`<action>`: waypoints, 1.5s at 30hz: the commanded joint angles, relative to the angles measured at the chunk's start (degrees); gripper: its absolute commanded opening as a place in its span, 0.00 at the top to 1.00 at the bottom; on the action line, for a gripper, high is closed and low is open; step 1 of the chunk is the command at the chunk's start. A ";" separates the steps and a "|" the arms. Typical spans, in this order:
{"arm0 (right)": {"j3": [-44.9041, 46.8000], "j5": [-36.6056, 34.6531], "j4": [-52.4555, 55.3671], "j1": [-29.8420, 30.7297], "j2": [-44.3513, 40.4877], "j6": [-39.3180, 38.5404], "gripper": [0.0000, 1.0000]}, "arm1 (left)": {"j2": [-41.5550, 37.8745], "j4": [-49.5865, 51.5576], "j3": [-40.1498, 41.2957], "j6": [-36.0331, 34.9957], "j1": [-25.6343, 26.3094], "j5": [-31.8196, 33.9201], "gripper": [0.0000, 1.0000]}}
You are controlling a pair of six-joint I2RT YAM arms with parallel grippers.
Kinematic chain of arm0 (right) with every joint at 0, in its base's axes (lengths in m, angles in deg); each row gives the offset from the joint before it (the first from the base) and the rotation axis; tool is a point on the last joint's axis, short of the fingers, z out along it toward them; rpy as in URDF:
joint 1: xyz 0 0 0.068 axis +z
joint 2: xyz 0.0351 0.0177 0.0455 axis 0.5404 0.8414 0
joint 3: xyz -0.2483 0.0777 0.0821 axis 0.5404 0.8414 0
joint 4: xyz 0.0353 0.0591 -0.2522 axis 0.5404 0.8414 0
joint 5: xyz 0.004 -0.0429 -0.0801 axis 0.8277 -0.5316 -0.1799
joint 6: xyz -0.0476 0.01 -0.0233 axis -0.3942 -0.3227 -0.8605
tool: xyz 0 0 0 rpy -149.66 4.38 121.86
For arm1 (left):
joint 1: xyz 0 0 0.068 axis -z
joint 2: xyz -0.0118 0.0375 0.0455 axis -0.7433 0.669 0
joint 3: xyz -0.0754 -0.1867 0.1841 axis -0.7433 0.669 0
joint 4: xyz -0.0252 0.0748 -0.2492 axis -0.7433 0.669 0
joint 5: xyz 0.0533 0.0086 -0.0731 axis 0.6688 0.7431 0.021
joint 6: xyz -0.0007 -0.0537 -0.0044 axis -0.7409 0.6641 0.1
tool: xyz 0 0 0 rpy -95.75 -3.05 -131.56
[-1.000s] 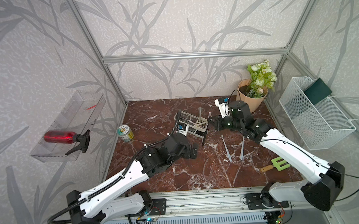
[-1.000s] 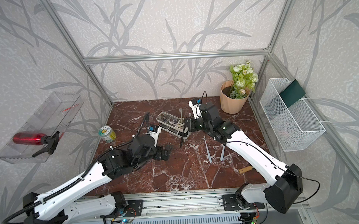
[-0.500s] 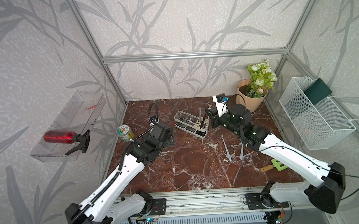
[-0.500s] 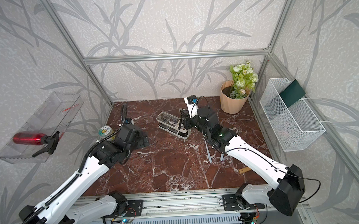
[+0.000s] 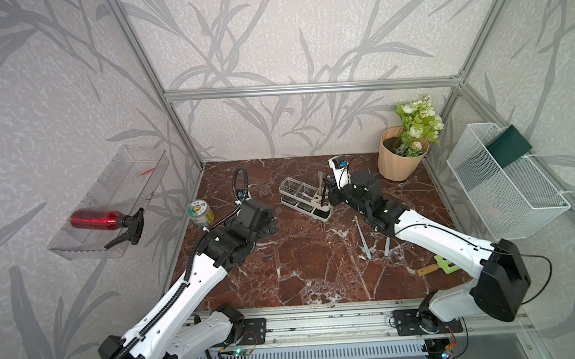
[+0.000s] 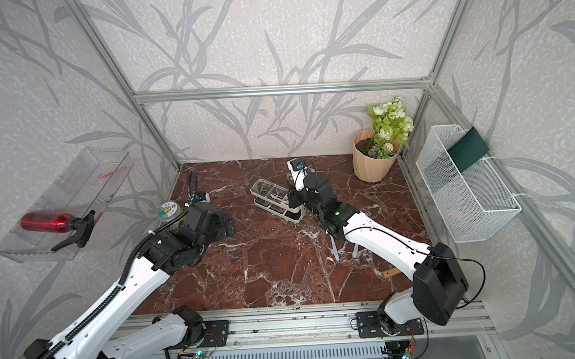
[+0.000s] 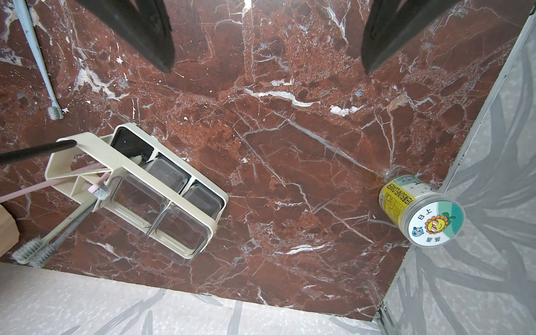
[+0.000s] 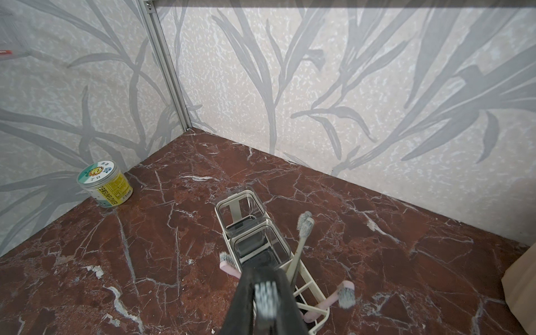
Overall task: Place the toothbrush into the toothbrush holder
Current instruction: Place the toothbrush in the toothbrush holder.
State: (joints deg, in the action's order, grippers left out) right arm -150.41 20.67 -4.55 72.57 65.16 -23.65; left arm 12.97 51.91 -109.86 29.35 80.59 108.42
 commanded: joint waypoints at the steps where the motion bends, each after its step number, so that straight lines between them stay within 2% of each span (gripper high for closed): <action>1: -2.14 -1.60 -3.11 -0.21 0.86 -0.80 1.00 | -1.55 0.39 0.79 0.98 -0.29 1.31 0.01; 14: -5.09 -0.13 -1.55 -1.71 0.79 0.89 1.00 | -1.95 0.04 0.93 0.92 -1.03 0.51 0.01; 45: 1.34 1.90 -8.77 -2.94 12.22 0.59 1.00 | -1.92 -0.49 1.32 1.23 -2.21 -0.91 0.01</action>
State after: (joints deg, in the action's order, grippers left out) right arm -149.25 22.02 -10.48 69.83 76.51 -22.78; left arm 11.72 51.52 -109.06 29.42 78.75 107.11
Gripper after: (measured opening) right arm 0.130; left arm 0.991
